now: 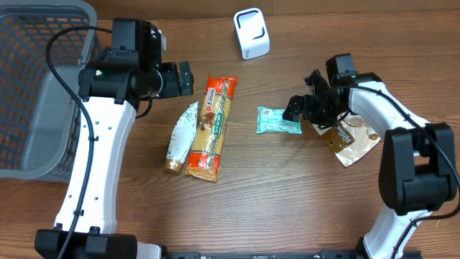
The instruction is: Scan the item barcode
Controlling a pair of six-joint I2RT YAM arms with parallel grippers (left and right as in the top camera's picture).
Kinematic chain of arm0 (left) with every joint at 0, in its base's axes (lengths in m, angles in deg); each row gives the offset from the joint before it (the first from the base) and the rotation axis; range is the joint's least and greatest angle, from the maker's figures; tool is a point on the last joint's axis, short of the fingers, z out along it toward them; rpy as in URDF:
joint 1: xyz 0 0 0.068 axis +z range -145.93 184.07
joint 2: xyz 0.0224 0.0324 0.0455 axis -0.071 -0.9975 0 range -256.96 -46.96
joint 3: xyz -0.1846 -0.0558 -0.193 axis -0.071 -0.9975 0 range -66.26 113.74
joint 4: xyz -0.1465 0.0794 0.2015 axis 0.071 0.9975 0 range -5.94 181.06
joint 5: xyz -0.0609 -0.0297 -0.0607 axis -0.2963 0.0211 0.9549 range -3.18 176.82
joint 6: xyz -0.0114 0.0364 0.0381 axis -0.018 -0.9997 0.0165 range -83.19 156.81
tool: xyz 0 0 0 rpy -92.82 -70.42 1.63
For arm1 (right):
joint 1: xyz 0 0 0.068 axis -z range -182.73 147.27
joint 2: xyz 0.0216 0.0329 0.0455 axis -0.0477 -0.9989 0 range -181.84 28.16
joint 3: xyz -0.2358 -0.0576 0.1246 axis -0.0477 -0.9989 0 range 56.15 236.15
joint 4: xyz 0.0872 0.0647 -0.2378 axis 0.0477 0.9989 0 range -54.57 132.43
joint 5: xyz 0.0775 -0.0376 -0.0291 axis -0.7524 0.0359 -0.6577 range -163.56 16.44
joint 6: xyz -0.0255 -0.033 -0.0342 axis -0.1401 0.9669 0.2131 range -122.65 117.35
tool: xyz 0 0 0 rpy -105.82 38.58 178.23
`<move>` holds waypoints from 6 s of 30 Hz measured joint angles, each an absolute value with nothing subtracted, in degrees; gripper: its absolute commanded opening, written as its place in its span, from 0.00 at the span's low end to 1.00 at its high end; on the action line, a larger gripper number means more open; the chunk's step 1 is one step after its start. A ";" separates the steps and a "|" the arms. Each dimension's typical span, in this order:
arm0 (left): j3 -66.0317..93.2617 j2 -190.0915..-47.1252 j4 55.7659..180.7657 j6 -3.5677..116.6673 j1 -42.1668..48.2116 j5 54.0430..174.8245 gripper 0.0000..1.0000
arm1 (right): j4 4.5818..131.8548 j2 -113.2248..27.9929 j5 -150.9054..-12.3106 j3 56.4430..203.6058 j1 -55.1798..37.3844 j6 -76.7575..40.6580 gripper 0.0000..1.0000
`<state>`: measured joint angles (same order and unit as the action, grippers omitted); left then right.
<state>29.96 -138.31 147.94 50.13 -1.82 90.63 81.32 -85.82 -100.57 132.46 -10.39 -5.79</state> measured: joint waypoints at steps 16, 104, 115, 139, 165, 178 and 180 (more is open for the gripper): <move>29.96 -138.31 147.94 50.13 -1.82 90.63 1.00 | 77.47 -89.09 -105.86 132.88 -10.68 -8.74 0.81; 29.96 -138.31 147.91 50.13 -1.82 90.63 1.00 | 28.60 -93.44 -34.95 155.43 -32.75 50.89 0.04; 29.96 -138.31 147.94 50.13 -1.82 90.63 1.00 | 19.97 -103.50 -34.56 155.43 -32.75 68.77 0.04; 29.96 -138.31 147.94 50.13 -1.82 90.63 1.00 | 28.27 -100.98 -34.28 155.37 -32.80 60.02 0.04; 29.99 -138.31 147.96 50.13 -1.82 90.63 1.00 | 102.15 -64.42 -78.82 147.61 3.00 -9.26 0.04; 29.99 -138.31 147.94 50.13 -1.82 90.63 1.00 | 94.41 -70.41 -79.87 131.02 16.38 -10.53 0.49; 29.99 -138.31 147.94 50.13 -1.82 90.63 1.00 | 94.13 -70.43 -80.15 131.04 16.40 -10.55 0.53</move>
